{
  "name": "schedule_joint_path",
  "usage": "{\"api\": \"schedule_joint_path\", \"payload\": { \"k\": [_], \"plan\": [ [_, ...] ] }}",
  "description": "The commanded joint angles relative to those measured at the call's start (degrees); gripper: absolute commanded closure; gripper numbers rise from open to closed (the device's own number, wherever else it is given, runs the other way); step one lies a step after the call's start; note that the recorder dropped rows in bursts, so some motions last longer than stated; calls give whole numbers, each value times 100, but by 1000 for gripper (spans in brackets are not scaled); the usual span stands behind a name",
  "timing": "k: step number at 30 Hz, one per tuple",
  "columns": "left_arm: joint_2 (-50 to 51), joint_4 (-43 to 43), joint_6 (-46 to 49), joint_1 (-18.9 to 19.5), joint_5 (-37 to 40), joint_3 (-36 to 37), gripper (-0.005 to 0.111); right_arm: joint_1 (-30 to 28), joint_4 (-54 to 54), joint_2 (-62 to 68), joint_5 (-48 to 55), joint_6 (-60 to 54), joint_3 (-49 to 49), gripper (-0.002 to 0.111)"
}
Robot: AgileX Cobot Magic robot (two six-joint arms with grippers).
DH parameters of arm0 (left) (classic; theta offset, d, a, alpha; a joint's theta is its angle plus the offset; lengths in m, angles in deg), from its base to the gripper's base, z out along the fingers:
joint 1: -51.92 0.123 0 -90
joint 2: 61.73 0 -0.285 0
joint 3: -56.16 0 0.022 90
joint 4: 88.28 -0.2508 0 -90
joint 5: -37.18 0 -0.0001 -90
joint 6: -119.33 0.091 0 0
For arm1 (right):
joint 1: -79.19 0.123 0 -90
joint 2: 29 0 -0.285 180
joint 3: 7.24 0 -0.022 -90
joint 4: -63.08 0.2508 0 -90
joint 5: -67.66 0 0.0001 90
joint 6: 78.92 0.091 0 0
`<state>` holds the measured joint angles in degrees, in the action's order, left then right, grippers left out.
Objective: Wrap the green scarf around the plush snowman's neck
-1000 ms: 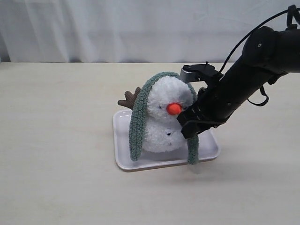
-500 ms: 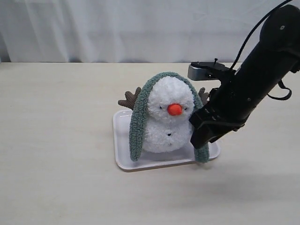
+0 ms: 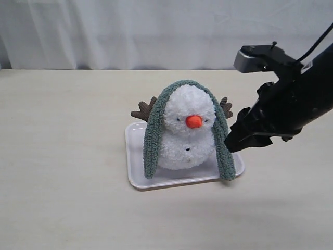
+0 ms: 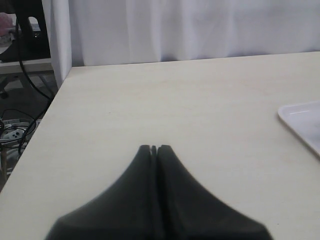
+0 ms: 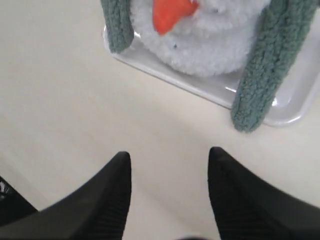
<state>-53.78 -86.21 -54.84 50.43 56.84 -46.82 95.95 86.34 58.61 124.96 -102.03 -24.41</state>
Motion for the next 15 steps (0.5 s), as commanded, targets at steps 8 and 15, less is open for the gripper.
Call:
{"api": "schedule_joint_path", "payload": {
  "k": [8,15],
  "plan": [
    [-16,5,10,6,-63,20,107,9,-20,-1641,-1152,-23,-634,62],
    [-16,-7,10,6,-83,20,107,9,-20,-2737,-1877,-48,-1148,62]
  ]
}}
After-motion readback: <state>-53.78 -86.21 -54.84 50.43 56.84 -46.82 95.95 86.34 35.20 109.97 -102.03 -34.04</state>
